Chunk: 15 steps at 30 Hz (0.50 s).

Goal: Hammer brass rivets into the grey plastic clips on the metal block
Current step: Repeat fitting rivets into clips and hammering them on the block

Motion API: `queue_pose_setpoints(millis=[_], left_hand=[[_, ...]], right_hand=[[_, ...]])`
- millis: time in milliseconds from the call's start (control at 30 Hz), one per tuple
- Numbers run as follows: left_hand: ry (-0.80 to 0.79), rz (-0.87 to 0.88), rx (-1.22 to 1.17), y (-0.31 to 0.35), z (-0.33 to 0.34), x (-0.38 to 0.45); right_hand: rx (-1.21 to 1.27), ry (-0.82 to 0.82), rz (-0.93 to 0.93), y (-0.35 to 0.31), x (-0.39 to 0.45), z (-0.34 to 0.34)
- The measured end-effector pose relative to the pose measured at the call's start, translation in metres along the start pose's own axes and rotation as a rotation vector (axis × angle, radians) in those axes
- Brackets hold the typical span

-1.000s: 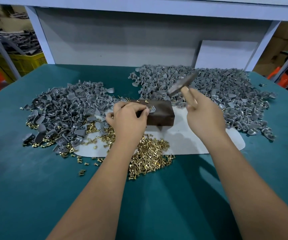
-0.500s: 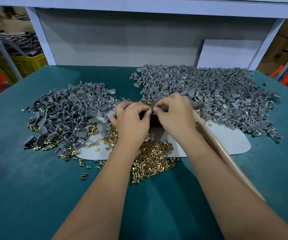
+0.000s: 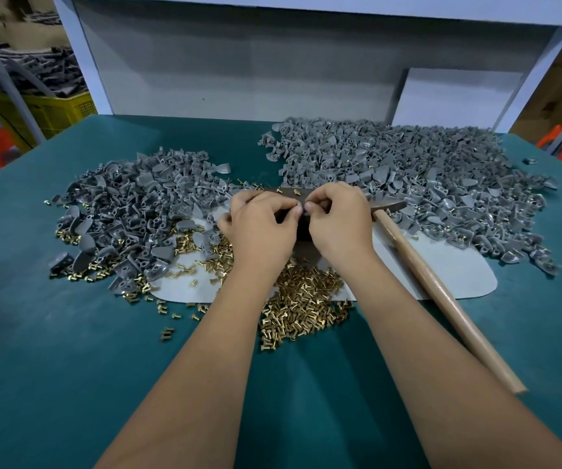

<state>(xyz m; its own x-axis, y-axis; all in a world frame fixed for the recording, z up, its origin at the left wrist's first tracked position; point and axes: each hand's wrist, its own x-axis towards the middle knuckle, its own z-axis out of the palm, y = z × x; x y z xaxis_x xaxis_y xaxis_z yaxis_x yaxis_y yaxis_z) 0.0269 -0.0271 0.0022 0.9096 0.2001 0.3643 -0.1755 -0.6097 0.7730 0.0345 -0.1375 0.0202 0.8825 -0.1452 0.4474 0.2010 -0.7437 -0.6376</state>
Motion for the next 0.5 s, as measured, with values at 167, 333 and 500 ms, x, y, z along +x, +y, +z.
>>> queue_pose_setpoints(millis=[167,333,500], left_hand=[[-0.014,0.000,-0.015,0.0003,-0.0003,0.0002],[-0.023,-0.003,-0.032,0.0003,-0.0005,0.0008],[-0.028,0.009,-0.029,0.0009,-0.0004,0.0012]], right_hand=[[-0.009,0.000,-0.016,0.0009,0.0006,0.0013],[-0.014,-0.002,-0.021,0.0010,0.0007,0.0002],[-0.078,-0.044,-0.039,-0.0016,0.0054,-0.0006]])
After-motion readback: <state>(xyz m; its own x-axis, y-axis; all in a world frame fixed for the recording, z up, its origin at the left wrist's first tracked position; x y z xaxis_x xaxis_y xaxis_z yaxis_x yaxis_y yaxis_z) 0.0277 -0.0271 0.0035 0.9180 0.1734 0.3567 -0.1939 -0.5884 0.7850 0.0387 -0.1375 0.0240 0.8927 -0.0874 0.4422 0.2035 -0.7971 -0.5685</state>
